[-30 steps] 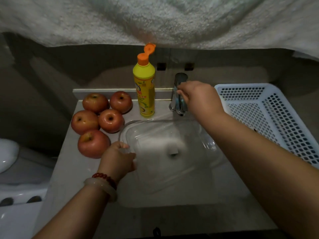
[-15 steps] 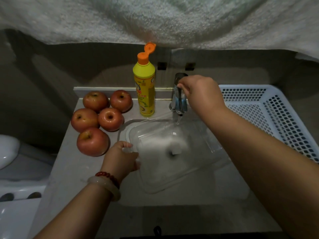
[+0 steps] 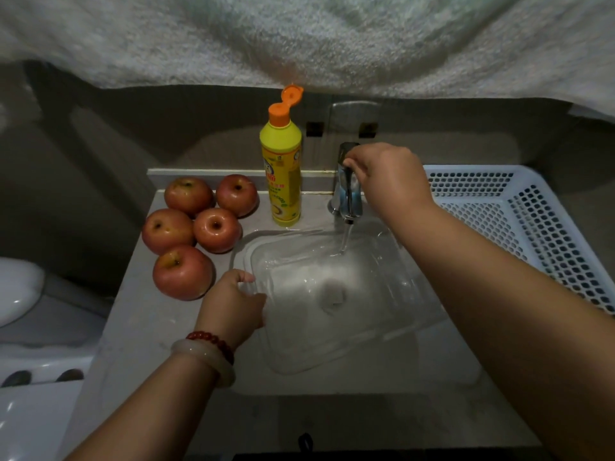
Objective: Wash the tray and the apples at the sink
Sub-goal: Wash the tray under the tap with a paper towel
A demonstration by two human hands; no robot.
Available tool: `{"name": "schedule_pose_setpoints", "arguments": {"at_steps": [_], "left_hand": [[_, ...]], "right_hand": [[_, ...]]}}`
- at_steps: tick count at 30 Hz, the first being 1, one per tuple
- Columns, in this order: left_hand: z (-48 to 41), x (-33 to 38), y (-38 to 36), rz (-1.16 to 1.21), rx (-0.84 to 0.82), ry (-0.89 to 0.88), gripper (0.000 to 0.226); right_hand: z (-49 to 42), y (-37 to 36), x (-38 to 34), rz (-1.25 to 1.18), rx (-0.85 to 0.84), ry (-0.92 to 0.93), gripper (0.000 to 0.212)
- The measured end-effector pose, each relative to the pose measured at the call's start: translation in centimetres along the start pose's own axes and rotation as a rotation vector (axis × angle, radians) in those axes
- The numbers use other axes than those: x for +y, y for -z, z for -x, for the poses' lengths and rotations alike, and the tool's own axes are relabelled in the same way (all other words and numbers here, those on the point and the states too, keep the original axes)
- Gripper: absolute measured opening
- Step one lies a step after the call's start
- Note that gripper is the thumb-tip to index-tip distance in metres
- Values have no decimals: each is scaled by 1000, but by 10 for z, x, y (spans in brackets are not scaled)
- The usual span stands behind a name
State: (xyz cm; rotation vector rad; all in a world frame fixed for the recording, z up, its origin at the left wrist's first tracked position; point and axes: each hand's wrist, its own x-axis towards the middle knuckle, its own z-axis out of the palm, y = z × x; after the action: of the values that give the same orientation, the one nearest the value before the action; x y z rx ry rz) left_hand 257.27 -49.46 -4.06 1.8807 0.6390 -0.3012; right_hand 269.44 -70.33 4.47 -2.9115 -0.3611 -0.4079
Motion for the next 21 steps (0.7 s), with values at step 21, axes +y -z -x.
{"name": "schedule_pose_setpoints", "arguments": {"at_steps": [21], "left_hand": [[-13,-27,9,186,-134,224,22]], "right_hand": [[159,-67,29,-138,-215,-374,36]]}}
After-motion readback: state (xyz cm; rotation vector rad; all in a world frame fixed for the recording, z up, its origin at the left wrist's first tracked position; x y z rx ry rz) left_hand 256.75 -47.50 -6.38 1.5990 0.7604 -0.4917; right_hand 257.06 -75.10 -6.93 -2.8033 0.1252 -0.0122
